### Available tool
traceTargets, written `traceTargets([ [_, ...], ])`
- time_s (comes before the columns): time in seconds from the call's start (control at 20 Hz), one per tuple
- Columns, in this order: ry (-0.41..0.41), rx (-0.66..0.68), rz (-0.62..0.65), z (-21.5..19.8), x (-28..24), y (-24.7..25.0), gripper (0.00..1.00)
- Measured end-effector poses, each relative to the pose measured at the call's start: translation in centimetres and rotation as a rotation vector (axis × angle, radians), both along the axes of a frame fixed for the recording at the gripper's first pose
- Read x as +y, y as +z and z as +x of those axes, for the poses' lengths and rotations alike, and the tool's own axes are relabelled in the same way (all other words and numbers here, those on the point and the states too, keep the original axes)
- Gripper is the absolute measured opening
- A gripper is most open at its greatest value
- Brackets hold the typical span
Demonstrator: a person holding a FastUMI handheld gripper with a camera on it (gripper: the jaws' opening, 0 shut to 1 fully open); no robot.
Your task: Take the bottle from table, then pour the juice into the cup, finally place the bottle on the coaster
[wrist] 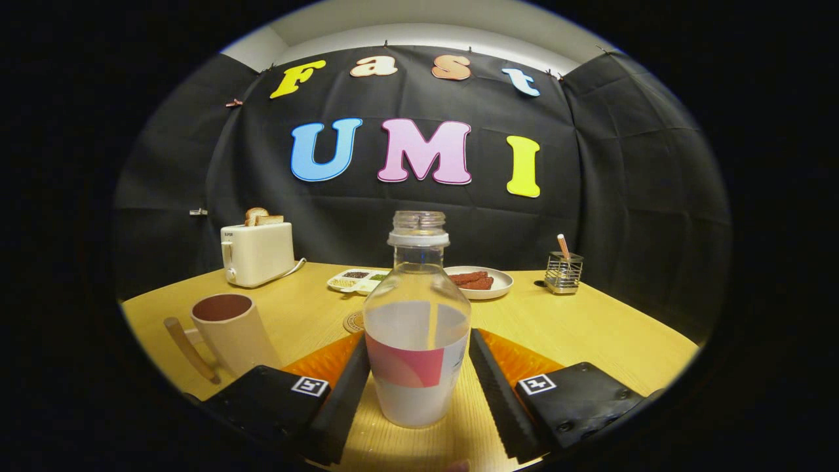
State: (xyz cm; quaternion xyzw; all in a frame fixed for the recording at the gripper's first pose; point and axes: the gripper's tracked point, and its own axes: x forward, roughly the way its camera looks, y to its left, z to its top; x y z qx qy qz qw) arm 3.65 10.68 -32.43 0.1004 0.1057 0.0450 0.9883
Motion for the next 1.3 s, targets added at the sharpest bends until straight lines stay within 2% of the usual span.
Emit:
traceTargets([
  [0.15, 0.002, 0.024, -0.002, 0.1, 0.1, 0.3, 0.77],
  [0.35, -0.017, 0.03, -0.157, 0.4, -1.0, 3.1, 0.72],
  [0.5, -0.011, 0.043, -0.292, 1.0, -1.9, 5.7, 0.71],
  [0.65, 0.044, 0.016, -0.387, 1.3, -1.3, 9.5, 0.71],
  [0.8, 0.049, 0.006, -0.524, 1.4, -1.4, 12.1, 0.71],
  [1.1, 0.119, 0.042, -0.763, 1.3, -0.1, 12.0, 0.71],
  [1.3, 0.162, -0.01, -0.951, 0.9, 0.9, 12.6, 0.71],
])
